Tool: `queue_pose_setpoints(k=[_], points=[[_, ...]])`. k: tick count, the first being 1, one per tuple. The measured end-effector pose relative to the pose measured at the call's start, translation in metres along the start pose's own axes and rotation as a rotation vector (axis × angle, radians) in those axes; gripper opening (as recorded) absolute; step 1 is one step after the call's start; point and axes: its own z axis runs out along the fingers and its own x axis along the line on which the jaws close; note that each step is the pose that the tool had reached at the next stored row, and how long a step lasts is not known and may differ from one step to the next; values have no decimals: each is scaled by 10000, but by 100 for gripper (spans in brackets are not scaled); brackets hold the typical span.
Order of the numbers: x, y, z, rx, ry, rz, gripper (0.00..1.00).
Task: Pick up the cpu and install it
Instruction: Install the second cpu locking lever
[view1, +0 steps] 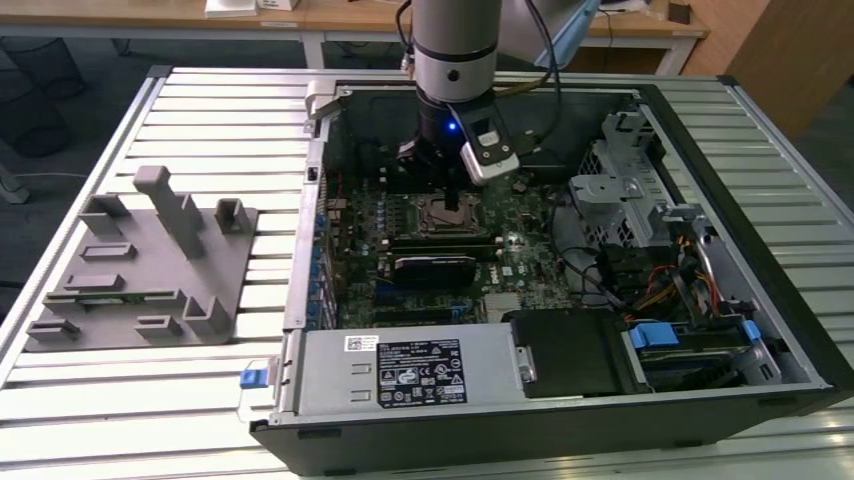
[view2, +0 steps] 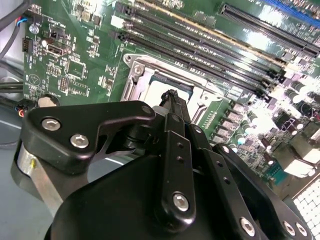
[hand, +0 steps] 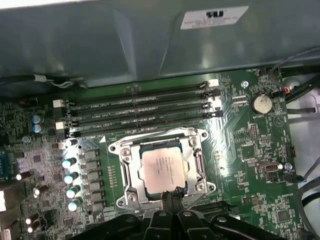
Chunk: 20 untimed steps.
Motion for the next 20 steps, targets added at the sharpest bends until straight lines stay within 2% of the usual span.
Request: queue_pose_setpoints(k=[10, 20], points=[[-18, -116, 7, -1, 0, 0, 11], [-24, -184, 23, -11, 4, -137, 11]])
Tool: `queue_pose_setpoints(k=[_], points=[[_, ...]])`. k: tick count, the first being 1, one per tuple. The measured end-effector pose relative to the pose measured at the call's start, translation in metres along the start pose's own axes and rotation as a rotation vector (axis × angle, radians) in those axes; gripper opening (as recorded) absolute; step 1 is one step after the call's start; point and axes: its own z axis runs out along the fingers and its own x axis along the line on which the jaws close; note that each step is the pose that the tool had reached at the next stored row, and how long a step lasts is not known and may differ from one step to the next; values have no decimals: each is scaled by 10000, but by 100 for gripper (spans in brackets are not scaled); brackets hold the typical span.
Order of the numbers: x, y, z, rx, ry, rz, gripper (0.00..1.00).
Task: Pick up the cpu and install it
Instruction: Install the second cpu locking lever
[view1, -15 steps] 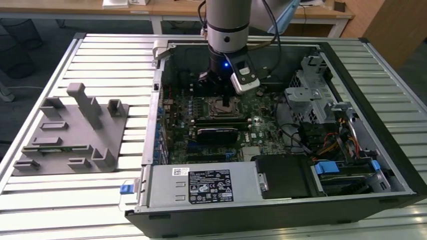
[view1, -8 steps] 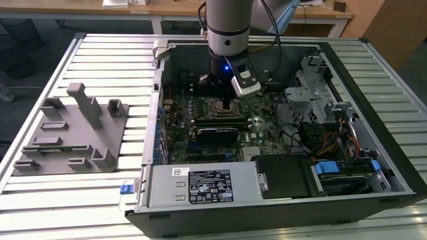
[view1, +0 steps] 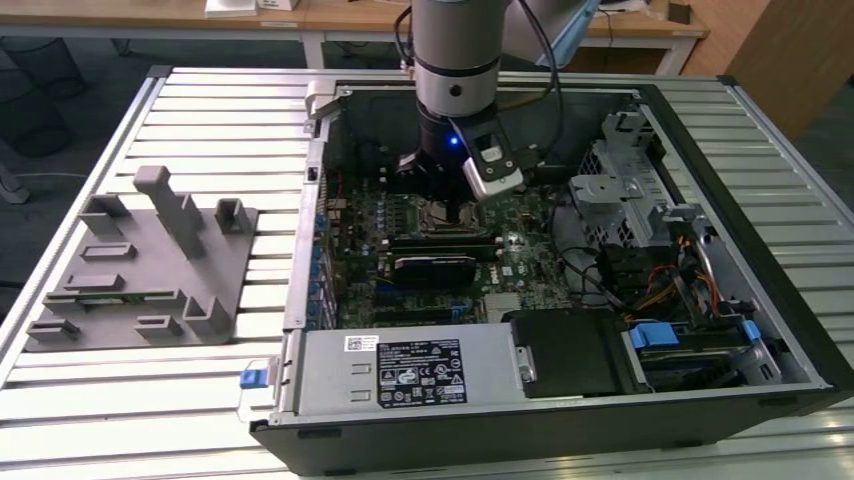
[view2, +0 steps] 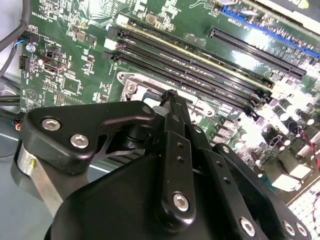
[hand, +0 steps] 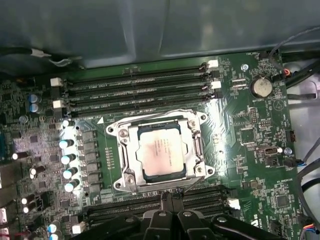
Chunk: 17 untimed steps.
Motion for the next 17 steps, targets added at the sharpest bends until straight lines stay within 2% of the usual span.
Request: queue_pose_setpoints(k=[9, 13, 17], points=[[43, -49, 31, -43, 18, -588, 11], [94, -89, 42, -55, 23, -735, 11], [107, -135, 55, -76, 27, -800, 11]])
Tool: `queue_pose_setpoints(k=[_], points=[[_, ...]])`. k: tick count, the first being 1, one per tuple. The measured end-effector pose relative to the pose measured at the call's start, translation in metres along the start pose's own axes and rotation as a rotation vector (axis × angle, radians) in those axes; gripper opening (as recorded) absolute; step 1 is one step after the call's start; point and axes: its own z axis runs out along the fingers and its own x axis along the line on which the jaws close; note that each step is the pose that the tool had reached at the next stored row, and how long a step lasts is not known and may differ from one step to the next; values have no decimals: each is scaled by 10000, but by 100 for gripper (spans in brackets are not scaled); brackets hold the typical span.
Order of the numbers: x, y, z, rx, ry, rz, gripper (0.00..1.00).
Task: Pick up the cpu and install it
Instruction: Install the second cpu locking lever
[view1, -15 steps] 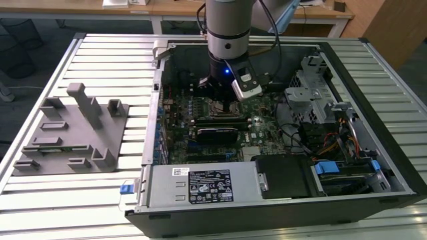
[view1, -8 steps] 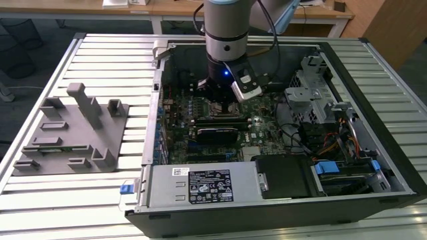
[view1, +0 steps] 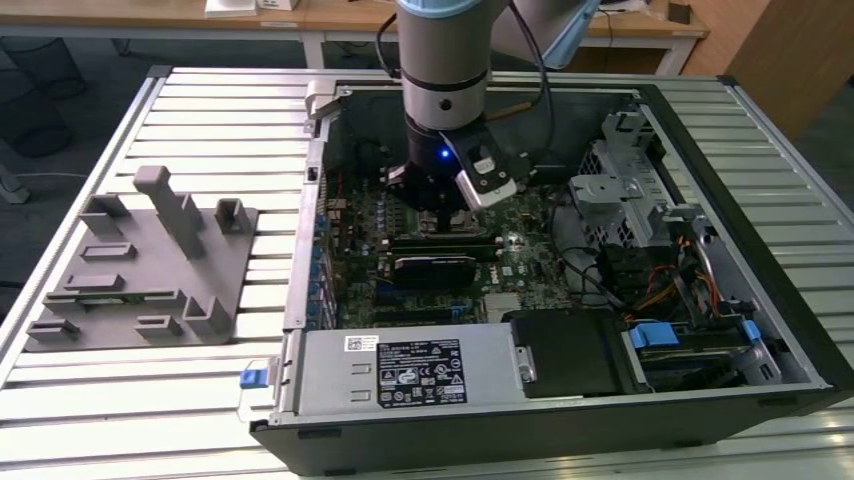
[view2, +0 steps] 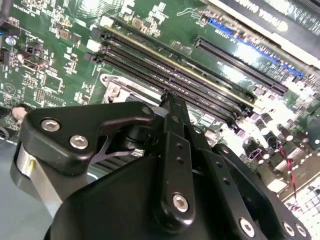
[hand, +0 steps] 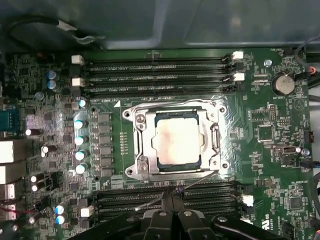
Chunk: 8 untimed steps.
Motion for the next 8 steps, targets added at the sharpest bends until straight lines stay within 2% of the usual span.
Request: queue_pose_setpoints(k=[2, 4, 8], points=[[6, -14, 4, -34, 3, -14, 11], [11, -20, 4, -118, 9, -22, 11], [11, -20, 5, -128, 10, -27, 11]])
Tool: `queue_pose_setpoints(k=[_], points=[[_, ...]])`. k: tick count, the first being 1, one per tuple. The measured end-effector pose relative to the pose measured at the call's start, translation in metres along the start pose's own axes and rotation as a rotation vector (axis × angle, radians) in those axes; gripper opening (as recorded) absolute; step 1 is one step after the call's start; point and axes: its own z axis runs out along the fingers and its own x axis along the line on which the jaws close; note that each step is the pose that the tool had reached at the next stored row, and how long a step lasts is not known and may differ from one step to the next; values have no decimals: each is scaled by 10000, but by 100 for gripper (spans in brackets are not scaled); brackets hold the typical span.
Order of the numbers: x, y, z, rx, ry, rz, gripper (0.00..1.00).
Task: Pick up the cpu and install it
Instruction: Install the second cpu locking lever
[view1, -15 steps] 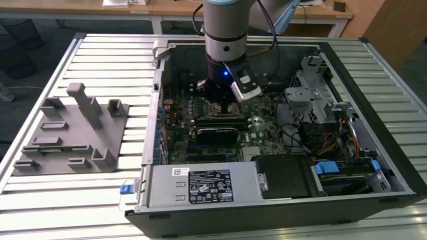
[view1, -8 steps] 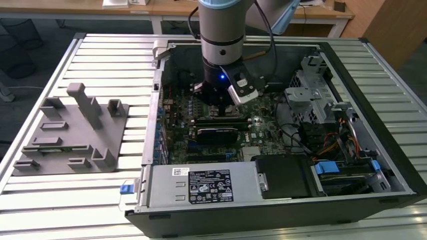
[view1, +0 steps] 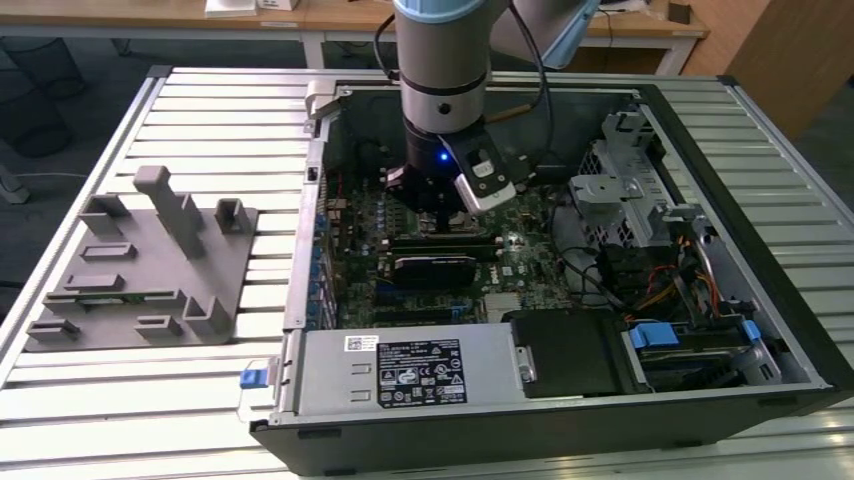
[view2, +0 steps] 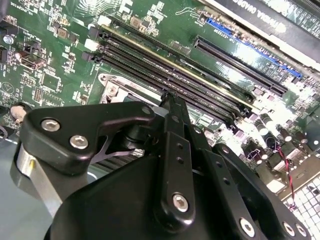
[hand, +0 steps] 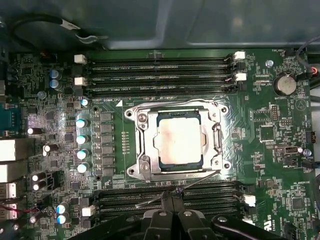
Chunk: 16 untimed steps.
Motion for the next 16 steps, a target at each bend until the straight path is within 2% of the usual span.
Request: queue_pose_setpoints(k=[2, 4, 7, 11, 16], points=[[2, -4, 2, -45, 2, 2, 11], [4, -18, 6, -138, 9, 9, 11], [11, -54, 16, -325, 19, 24, 11], [26, -116, 25, -527, 31, 40, 11], [46, -187, 44, -837, 50, 63, 11]])
